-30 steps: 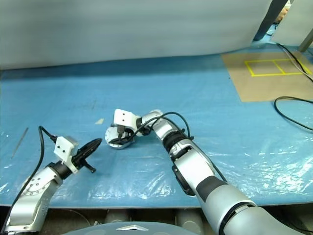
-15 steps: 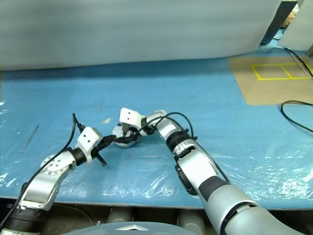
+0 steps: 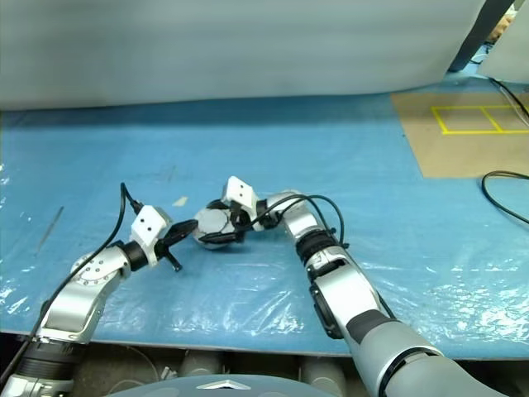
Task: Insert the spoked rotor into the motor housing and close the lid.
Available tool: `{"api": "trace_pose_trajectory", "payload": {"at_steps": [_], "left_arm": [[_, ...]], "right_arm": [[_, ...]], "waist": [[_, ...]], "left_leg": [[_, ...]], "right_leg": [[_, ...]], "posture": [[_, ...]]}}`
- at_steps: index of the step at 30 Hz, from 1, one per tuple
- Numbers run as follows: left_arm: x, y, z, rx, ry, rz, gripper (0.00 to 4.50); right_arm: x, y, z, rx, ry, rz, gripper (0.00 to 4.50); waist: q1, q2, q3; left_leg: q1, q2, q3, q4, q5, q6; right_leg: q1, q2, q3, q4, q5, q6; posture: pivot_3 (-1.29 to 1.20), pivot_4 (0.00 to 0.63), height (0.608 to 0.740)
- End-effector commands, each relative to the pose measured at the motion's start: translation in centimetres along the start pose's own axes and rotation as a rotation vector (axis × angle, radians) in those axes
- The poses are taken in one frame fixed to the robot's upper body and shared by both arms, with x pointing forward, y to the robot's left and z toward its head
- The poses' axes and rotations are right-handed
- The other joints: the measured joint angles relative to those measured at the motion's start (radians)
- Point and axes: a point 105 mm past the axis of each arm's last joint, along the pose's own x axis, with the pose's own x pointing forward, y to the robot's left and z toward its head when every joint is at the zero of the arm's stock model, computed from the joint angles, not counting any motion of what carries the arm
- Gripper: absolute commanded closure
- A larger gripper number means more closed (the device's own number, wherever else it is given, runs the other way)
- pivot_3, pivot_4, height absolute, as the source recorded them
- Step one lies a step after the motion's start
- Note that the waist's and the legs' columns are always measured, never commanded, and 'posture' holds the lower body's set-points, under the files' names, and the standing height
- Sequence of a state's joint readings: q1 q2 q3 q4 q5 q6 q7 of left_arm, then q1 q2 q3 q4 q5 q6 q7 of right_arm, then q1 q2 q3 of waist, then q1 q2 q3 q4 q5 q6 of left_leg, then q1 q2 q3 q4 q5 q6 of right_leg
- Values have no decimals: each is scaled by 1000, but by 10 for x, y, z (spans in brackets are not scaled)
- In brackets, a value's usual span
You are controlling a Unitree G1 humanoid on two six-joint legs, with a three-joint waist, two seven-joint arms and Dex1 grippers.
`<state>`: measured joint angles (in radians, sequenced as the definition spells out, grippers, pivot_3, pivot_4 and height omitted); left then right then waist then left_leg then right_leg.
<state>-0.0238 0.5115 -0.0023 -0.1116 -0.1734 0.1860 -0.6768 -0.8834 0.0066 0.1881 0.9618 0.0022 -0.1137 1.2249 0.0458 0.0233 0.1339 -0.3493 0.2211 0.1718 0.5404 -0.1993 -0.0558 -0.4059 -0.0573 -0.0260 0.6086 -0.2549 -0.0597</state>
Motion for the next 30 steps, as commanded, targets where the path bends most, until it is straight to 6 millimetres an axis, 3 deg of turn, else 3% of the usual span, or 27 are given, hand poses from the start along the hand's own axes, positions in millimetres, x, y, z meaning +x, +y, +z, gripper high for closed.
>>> {"api": "trace_pose_trajectory", "payload": {"at_steps": [1, 3, 7, 12, 16, 20, 23, 28, 30], "left_arm": [[-1, -16, -23, -54, 83, -76, 4500], [-2, -14, -23, -54, 81, -74, 4500], [-4, -13, -23, -56, 78, -70, 4500], [-5, -15, -24, -60, 73, -70, 4500], [-5, -15, -24, -63, 68, -68, 4500], [-5, -13, -24, -61, 68, -64, 4500], [-5, -11, -23, -56, 66, -66, 4500], [-5, -7, -20, -43, 59, -56, 4500], [-7, -4, -18, -39, 53, -43, 4500]], "right_arm": [[-8, -13, 17, 32, -91, -87, 55], [-13, -22, 13, 64, -81, -169, 55], [-23, -33, -24, 212, 77, -321, 55], [-26, 1, -60, 703, 191, -210, 55], [-21, 35, -44, 1029, 170, -44, 55], [-13, 45, -34, 1125, 167, -10, 55], [4, 33, -25, 1265, 53, -61, 663], [17, 10, -16, 1361, -145, -170, 2312], [15, 0, -14, 1398, -221, -213, 2488]], "waist": [[0, -2, 2], [-1, -4, 2], [-2, -4, 3], [-2, -4, 2], [-1, -4, 2], [0, -5, 2], [-6, -6, 2], [-16, -6, 2], [-15, -5, 2]], "left_leg": [[0, 0, 0, 0, 0, 0], [1, 1, 0, 0, 0, 0], [1, 0, 0, 0, 0, 0], [3, 0, 0, 0, -2, -4], [7, 1, 0, -1, -2, -4], [10, 1, 0, -3, -1, -5], [10, 0, 1, -5, 0, -9], [14, 2, 1, -6, -1, -11], [13, 2, 1, -6, -1, -11]], "right_leg": [[0, 0, 0, 0, 0, 0], [0, 0, 0, 0, 0, 0], [0, 0, 0, 0, 0, 0], [5, 1, 0, 0, 0, 0], [9, 1, 1, -1, 0, 0], [9, 1, 1, -2, 0, 0], [8, 2, 1, -1, 0, 1], [7, 6, 2, 0, 0, 0], [6, 7, 3, 2, 0, 0]], "posture": [[0, 150, 740], [0, 150, 740], [0, 150, 740], [0, 150, 740], [0, 150, 740], [0, 150, 740], [0, 150, 740], [0, 150, 740], [0, 150, 740]]}}
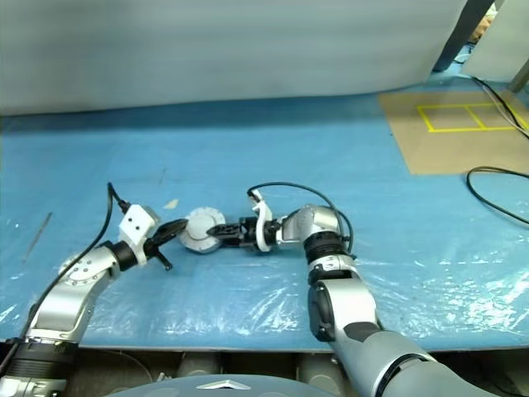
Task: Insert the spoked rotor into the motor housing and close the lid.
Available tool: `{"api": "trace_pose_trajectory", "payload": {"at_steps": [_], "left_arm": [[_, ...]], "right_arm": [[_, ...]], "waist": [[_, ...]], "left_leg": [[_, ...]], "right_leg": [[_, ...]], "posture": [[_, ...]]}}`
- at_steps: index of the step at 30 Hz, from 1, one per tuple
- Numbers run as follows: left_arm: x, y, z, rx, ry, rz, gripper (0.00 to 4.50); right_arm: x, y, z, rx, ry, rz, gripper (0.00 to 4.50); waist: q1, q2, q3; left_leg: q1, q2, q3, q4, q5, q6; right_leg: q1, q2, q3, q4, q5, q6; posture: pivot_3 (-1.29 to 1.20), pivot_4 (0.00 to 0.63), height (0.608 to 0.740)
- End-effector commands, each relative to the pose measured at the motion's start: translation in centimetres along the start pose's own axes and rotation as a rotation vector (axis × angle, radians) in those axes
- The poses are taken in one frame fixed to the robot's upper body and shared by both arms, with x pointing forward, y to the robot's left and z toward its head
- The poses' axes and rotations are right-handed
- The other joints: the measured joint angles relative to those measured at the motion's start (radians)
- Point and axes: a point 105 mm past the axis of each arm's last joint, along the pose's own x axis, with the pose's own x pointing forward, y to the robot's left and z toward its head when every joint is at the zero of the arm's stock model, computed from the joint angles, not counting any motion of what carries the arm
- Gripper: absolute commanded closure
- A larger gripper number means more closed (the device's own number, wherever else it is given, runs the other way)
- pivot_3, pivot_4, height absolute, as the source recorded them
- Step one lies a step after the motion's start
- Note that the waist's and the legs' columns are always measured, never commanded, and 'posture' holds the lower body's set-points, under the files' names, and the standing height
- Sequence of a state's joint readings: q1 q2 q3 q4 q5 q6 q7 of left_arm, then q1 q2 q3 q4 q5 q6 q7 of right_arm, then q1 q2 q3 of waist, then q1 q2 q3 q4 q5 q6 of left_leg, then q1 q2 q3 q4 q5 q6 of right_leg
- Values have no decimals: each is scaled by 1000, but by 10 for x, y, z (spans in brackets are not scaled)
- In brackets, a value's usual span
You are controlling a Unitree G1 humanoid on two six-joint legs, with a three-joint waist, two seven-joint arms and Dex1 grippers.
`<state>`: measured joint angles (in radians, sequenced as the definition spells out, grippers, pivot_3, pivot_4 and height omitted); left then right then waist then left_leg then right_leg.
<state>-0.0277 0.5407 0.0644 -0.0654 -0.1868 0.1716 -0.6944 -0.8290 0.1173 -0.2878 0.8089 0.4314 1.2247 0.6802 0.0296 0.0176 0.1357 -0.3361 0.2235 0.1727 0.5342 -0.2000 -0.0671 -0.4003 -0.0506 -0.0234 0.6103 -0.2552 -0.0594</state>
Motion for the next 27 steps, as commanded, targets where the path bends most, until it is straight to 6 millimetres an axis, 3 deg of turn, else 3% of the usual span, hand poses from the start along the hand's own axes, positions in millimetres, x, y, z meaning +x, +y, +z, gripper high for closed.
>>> {"api": "trace_pose_trajectory", "payload": {"at_steps": [1, 3, 6, 9, 17, 22, 23, 25, 27], "left_arm": [[4, -25, -13, -34, 35, -95, 4500], [3, -20, -10, -42, 11, -65, 4500], [1, 1, 14, -163, -158, 80, 4500], [-3, 17, 24, -219, -236, 170, 4500], [-8, 36, 32, -265, -298, 263, 4500], [-18, 55, 29, -355, -328, 370, 4500], [-20, 55, 27, -374, -328, 375, 4500], [-21, 54, 24, -418, -322, 374, 4500], [-20, 50, 21, -428, -313, 364, 4500]], "right_arm": [[15, 16, 20, 7, -138, 28, 2525], [13, 17, 21, 40, -137, 45, 2577], [8, 16, 25, 29, -160, 47, 2651], [3, 22, 33, 44, -201, 96, 2684], [3, 22, 40, 6, -242, 72, 2684], [-2, 36, 55, 40, -332, 171, 2690], [-3, 41, 57, 48, -344, 204, 2738], [-4, 49, 60, 54, -354, 253, 3271], [-3, 53, 58, 48, -341, 270, 3308]], "waist": [[4, 1, 1], [11, 1, 1], [14, 1, 1], [16, -6, 7], [15, -10, 9], [16, -11, 10], [16, -12, 10], [16, -14, 11], [16, -16, 13]], "left_leg": [[2, -1, 0, 0, 0, 0], [2, -1, 0, 1, 0, 0], [0, -2, 1, 1, 0, 0], [-6, -1, 1, 2, 0, 0], [-13, 1, -1, 6, -1, -3], [-13, 1, -1, 7, -1, -3], [-13, 1, -1, 7, -1, -3], [-13, 1, -1, 7, -1, -3], [-13, 1, -1, 7, -1, -3]], "right_leg": [[0, -1, 0, 0, 0, 0], [-1, -2, 0, 0, 0, 0], [-1, -3, 0, -1, 0, 0], [-5, -2, -1, -1, 1, 0], [-10, 0, -3, 0, 4, 5], [-10, 0, -3, 1, 4, 5], [-10, 0, -3, 1, 4, 5], [-10, 0, -3, 1, 4, 5], [-10, 0, -3, 1, 4, 5]], "posture": [[0, 150, 740], [0, 150, 740], [0, 150, 740], [0, 150, 740], [0, 150, 740], [0, 150, 740], [0, 150, 740], [0, 150, 740], [0, 150, 740]]}}
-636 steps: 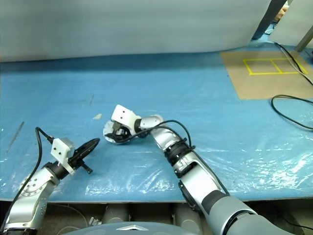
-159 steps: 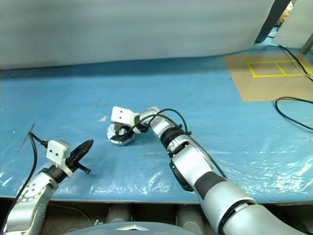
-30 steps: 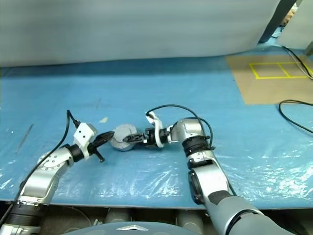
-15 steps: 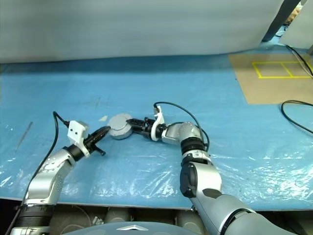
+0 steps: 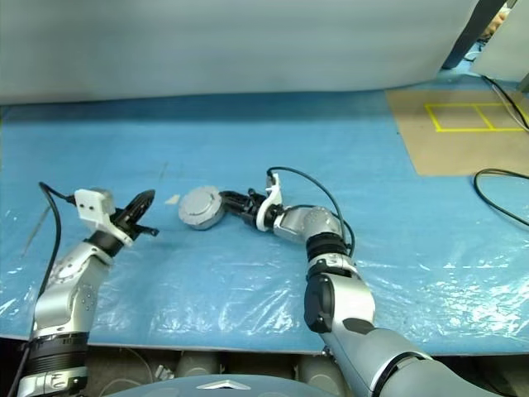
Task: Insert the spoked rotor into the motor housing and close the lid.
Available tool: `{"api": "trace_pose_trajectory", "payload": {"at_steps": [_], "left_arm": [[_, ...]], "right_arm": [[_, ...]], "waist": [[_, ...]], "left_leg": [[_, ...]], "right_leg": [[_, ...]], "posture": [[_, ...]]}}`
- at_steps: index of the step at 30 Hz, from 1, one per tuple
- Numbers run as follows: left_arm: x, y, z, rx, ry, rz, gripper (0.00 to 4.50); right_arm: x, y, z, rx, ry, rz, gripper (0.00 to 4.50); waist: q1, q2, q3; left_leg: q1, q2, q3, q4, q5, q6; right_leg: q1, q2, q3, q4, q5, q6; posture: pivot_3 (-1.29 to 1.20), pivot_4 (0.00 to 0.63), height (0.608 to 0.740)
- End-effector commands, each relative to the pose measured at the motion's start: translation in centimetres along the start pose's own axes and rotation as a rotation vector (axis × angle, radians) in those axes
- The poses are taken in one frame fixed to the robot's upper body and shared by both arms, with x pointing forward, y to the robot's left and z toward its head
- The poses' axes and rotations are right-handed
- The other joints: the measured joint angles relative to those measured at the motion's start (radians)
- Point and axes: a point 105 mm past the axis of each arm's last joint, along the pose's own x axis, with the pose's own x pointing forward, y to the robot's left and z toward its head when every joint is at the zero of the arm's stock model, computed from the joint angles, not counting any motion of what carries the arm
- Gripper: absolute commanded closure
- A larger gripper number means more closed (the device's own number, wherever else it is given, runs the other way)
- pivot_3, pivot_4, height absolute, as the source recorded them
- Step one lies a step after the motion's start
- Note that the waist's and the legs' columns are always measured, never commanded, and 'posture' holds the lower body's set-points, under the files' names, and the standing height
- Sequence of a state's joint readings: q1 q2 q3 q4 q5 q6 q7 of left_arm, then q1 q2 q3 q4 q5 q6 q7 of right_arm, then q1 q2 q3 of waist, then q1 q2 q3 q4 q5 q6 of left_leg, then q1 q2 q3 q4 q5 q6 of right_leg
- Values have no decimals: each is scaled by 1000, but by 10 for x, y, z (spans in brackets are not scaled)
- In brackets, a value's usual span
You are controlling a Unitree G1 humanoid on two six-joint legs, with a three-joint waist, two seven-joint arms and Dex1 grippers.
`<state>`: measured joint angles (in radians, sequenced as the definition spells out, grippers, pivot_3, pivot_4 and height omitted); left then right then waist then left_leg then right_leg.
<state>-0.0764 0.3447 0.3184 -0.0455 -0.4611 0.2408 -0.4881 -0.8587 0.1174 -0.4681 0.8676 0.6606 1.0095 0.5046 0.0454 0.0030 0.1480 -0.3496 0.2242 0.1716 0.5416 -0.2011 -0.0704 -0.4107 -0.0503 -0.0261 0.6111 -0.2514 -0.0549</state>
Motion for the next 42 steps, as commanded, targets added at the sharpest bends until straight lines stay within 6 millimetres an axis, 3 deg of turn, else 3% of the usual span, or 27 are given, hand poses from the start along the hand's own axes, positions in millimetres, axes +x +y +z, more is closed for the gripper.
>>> {"api": "trace_pose_trajectory", "payload": {"at_steps": [1, 6, 18, 26, 38, 42], "left_arm": [[-2, -2, 4, -17, -15, -5, 4500], [-1, -9, 1, -18, -7, -25, 4500], [4, -20, 0, 13, 6, -83, 4500], [13, -40, -2, 61, 21, -188, 4500], [19, -42, -9, 101, 54, -201, 4500], [20, -42, -12, 110, 62, -194, 4500]], "right_arm": [[17, 41, -2, -7, 18, 165, 3308], [19, 38, -13, -35, 65, 146, 3308], [17, 4, -16, -123, 85, -48, 3308], [14, -25, -24, -159, 125, -206, 3308], [27, -37, -43, -140, 156, -278, 3308], [35, -32, -48, -128, 162, -257, 3308]], "waist": [[0, -3, 2], [1, -7, 4], [1, -8, 5], [-3, -7, 5], [-6, -5, 3], [-7, -3, 3]], "left_leg": [[0, 0, 0, 0, 0, 0], [-2, 0, 0, 1, 0, 0], [0, 0, -1, 5, 0, 0], [5, 0, 0, 5, 0, 0], [10, 0, 0, 5, 0, 0], [14, 0, 1, 5, 0, 0]], "right_leg": [[0, 0, 0, 0, 0, 0], [-2, 0, -1, 2, 0, 0], [-2, 0, 0, 10, 0, 0], [4, 0, 1, 10, -3, -5], [7, 0, 3, 11, -3, -5], [10, 0, 5, 11, -3, -5]], "posture": [[0, 150, 740], [0, 150, 740], [0, 150, 740], [0, 150, 740], [0, 150, 740], [0, 150, 740]]}}
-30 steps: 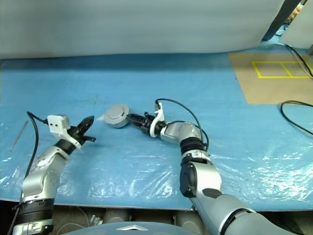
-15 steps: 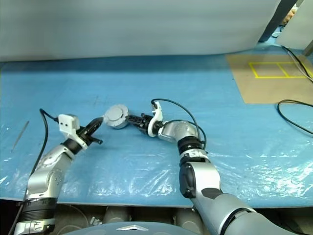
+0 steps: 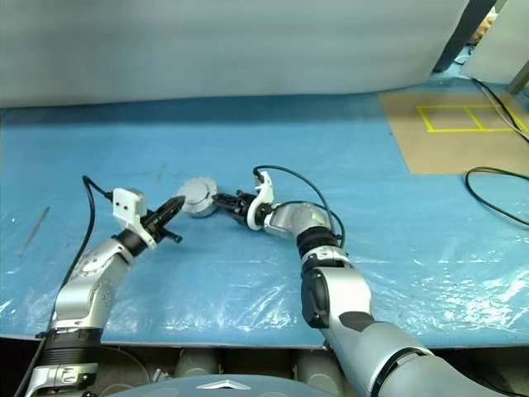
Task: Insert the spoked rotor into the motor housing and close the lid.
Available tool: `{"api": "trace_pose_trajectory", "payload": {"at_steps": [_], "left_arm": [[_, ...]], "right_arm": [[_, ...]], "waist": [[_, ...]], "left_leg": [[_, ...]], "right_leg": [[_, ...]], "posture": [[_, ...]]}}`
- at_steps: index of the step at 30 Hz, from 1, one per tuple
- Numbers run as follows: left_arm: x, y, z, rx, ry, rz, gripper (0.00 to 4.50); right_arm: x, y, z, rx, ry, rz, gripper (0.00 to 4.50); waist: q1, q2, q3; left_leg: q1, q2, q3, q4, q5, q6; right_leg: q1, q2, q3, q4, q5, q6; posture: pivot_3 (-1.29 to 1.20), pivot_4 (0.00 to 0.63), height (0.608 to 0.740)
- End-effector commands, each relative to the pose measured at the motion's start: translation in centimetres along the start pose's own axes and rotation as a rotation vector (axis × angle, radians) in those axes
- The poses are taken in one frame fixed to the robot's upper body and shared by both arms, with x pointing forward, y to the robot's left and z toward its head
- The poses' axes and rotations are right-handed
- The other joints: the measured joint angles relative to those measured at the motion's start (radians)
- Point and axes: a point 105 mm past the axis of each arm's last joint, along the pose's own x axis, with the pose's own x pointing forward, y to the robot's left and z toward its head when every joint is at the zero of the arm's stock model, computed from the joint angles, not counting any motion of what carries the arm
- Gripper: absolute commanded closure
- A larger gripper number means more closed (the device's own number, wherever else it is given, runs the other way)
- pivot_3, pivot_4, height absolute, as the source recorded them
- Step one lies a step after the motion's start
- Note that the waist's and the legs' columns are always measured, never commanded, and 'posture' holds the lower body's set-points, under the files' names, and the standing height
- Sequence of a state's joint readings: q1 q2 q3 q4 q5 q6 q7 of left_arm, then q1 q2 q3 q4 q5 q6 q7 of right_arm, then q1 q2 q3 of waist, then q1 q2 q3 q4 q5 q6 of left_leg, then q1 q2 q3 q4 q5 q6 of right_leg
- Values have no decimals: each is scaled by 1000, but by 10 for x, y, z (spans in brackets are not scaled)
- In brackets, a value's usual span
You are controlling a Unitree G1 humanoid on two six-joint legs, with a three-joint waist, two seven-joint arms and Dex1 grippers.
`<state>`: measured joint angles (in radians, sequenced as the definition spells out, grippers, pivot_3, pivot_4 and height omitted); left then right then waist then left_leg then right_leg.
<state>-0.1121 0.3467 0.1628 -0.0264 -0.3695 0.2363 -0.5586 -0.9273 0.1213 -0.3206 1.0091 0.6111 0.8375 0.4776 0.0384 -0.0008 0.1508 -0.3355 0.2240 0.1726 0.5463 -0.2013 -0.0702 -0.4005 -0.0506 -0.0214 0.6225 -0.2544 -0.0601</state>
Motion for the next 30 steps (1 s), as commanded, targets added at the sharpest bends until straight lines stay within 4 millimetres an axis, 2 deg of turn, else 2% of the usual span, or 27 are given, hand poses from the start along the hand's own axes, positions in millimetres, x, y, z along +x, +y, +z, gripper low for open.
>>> {"api": "trace_pose_trajectory", "payload": {"at_steps": [1, 8, 12, 17, 20, 23, 30], "left_arm": [[1, 1, 8, 38, -26, 1, 4500], [2, -1, 5, 44, -19, 3, 4500], [1, 0, 6, 45, -21, 7, 4500], [0, 3, 14, 50, -63, 19, 4500], [-5, 12, 30, 59, -157, 63, 4500], [-12, 25, 42, 65, -210, 114, 4500], [-23, 44, 46, 60, -229, 191, 4500]], "right_arm": [[21, -9, -43, 8, 135, -101, 3308], [23, 7, -35, 16, 125, -34, 3308], [22, 17, -32, -66, 151, 16, 3308], [20, 17, -26, -86, 138, 14, 3308], [18, 19, -24, -78, 128, 33, 3308], [17, 32, -14, -30, 77, 114, 3308], [12, 55, -2, 70, 41, 261, 3308]], "waist": [[0, 1, 0], [-6, 1, 0], [-12, 1, 0], [-14, 1, 0], [-14, 1, 0], [-14, 1, 1], [-6, -2, 2]], "left_leg": [[0, 0, 0, 0, 0, 0], [0, 0, 0, -1, 0, 0], [-3, 0, 0, -1, 0, 0], [-8, 0, 0, -1, 0, 0], [-9, 0, 0, -1, 0, 0], [-9, 1, 0, -1, 0, 0], [-15, 0, -1, 0, 0, 0]], "right_leg": [[0, 0, 0, 0, 0, 0], [-1, 0, 0, 0, 0, -1], [-3, 1, 0, -1, 0, -1], [-7, 1, 0, -2, 0, -1], [-8, 1, -1, -2, 0, -1], [-8, 1, -1, -2, 0, -1], [-16, 1, -2, -2, 3, 3]], "posture": [[0, 150, 740], [0, 150, 740], [0, 150, 740], [0, 150, 740], [0, 150, 740], [0, 150, 740], [0, 150, 740]]}}
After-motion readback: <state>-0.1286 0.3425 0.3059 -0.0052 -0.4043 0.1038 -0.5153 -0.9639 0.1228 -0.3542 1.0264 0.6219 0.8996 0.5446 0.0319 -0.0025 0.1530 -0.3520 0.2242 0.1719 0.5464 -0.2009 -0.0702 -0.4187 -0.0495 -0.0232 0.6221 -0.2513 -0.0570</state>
